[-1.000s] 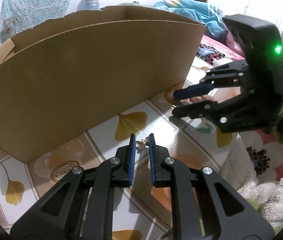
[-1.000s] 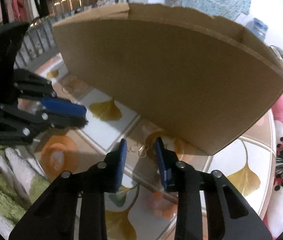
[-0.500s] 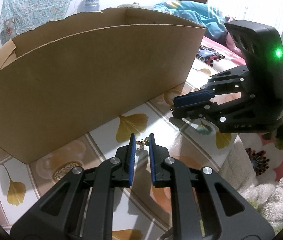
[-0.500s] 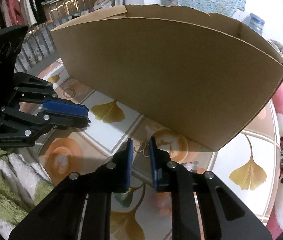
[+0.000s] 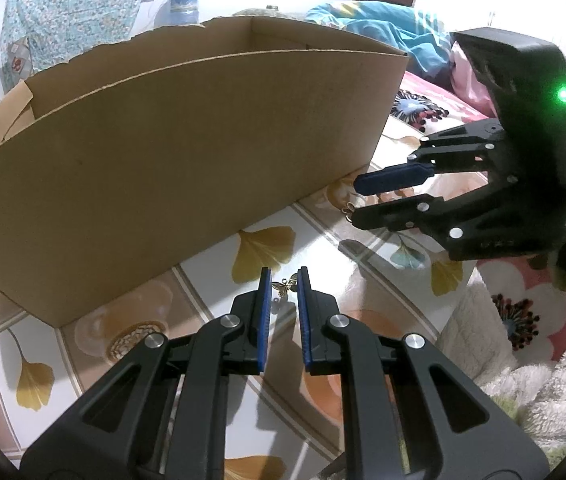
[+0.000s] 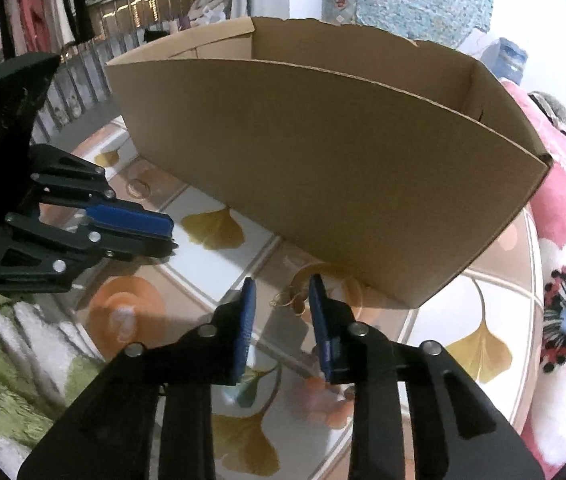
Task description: Organize jewelry
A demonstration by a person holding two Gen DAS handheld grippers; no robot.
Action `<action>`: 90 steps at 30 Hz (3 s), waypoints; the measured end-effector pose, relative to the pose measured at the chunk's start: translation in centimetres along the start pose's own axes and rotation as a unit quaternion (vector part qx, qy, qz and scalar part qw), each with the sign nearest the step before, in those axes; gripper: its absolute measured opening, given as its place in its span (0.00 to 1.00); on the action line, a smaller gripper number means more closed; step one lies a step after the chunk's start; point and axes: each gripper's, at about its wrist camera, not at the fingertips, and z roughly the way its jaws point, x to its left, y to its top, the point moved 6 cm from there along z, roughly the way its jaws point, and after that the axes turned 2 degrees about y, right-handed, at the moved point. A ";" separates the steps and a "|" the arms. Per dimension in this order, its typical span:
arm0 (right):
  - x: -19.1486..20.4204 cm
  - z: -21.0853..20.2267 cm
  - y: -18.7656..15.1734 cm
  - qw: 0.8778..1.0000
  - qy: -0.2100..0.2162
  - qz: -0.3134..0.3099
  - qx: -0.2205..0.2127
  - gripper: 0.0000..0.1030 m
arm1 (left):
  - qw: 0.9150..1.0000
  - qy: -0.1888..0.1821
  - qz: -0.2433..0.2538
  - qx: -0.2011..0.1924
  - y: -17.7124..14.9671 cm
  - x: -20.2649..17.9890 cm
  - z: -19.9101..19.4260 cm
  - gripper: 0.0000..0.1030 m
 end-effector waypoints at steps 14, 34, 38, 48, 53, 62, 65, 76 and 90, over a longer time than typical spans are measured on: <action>-1.2 0.6 -0.2 0.999 0.030 -0.001 0.036 0.19 | 1.000 -0.004 -0.005 0.000 -0.1 0.1 0.1 0.11; -1.2 1.1 0.4 0.998 0.023 -0.001 0.053 0.26 | 1.000 -0.003 -0.007 0.001 -0.1 0.3 0.2 0.11; -1.0 1.3 0.8 0.998 0.021 -0.008 0.063 0.22 | 1.000 -0.004 -0.010 0.002 -0.1 0.3 0.3 0.11; -0.9 1.9 1.2 0.997 0.024 0.004 0.067 0.14 | 1.000 -0.008 -0.012 -0.002 -0.1 0.3 0.2 0.11; -1.0 1.8 1.1 0.997 0.019 0.008 0.069 0.02 | 1.000 -0.007 -0.014 -0.005 -0.2 0.5 0.1 0.11; -0.4 0.2 0.9 0.998 0.007 0.023 0.055 0.02 | 1.000 -0.008 -0.018 -0.010 -0.4 0.7 -0.3 0.11; -1.6 0.1 0.9 0.998 -0.028 0.037 0.054 0.02 | 1.000 -0.009 -0.018 -0.013 -0.4 0.7 -0.5 0.11; 0.6 2.0 0.7 0.995 -0.020 0.030 0.089 0.02 | 0.999 -0.013 -0.024 -0.022 -0.7 1.2 -1.4 0.11; 1.8 -0.5 -1.3 0.985 0.006 0.168 0.037 0.12 | 0.999 -0.019 -0.030 -0.026 -0.9 1.8 -1.6 0.11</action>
